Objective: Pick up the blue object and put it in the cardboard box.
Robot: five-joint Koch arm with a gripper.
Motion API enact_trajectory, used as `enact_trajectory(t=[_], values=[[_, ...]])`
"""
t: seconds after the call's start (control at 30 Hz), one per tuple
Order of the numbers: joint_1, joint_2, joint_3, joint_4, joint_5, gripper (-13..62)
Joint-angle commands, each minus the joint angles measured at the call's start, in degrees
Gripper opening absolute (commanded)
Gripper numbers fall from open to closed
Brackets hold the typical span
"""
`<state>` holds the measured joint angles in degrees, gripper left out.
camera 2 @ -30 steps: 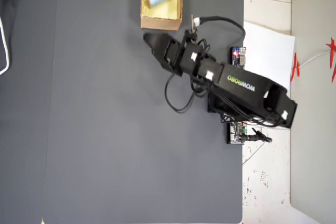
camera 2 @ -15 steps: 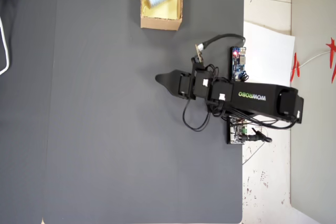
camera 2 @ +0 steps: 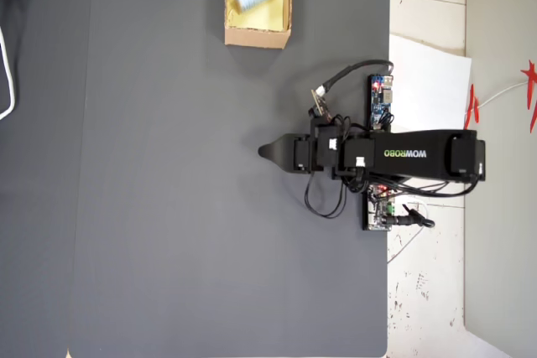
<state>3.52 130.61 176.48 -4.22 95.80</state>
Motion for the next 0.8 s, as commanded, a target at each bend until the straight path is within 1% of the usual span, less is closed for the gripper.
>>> enact_trajectory(t=[0.0,0.77], values=[[0.18,4.83,2.2,6.24,1.49,35.2],[0.18,4.75,2.2,6.59,1.14,34.7]])
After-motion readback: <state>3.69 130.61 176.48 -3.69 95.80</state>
